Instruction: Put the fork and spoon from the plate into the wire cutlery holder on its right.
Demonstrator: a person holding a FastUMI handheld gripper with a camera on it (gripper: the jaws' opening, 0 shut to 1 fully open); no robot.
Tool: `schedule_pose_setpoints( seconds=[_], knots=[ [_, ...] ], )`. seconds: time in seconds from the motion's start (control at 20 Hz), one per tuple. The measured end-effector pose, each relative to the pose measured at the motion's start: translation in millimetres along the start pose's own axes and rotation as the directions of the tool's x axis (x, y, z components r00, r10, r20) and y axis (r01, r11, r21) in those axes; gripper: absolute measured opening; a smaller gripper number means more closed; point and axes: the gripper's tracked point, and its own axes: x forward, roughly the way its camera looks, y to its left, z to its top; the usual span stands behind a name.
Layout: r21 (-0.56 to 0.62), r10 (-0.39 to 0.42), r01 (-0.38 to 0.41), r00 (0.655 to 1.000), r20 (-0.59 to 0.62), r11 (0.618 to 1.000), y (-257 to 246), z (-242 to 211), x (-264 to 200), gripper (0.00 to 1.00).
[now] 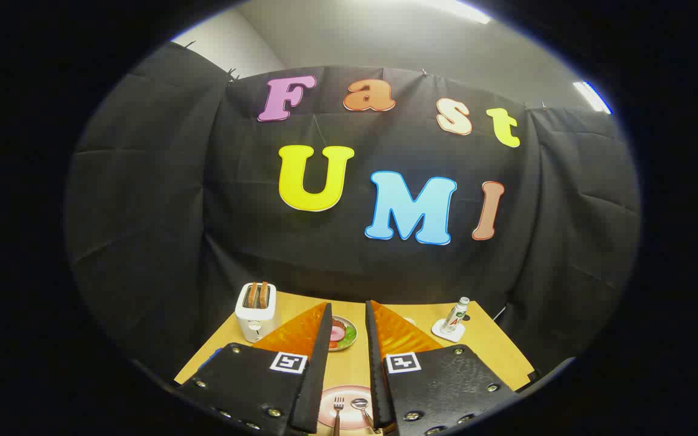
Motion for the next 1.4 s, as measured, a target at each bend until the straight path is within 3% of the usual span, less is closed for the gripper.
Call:
schedule_pose_setpoints(
  seconds=[0.85,1.05,1.15,1.4],
  knots=[
    [0.024,-0.027,0.029,0.999,-0.044,0.999,-2.0,-14.9,6.9,0.33],
    [0.023,-0.043,0.047,0.990,-0.132,0.999,-6.4,-48.4,12.2,0.33],
    [0.011,-0.093,0.097,0.973,-0.213,0.995,-18.0,-75.6,11.6,0.33],
    [0.011,-0.111,0.125,0.915,-0.387,0.992,-24.1,-143.2,16.7,0.33]
  ],
)
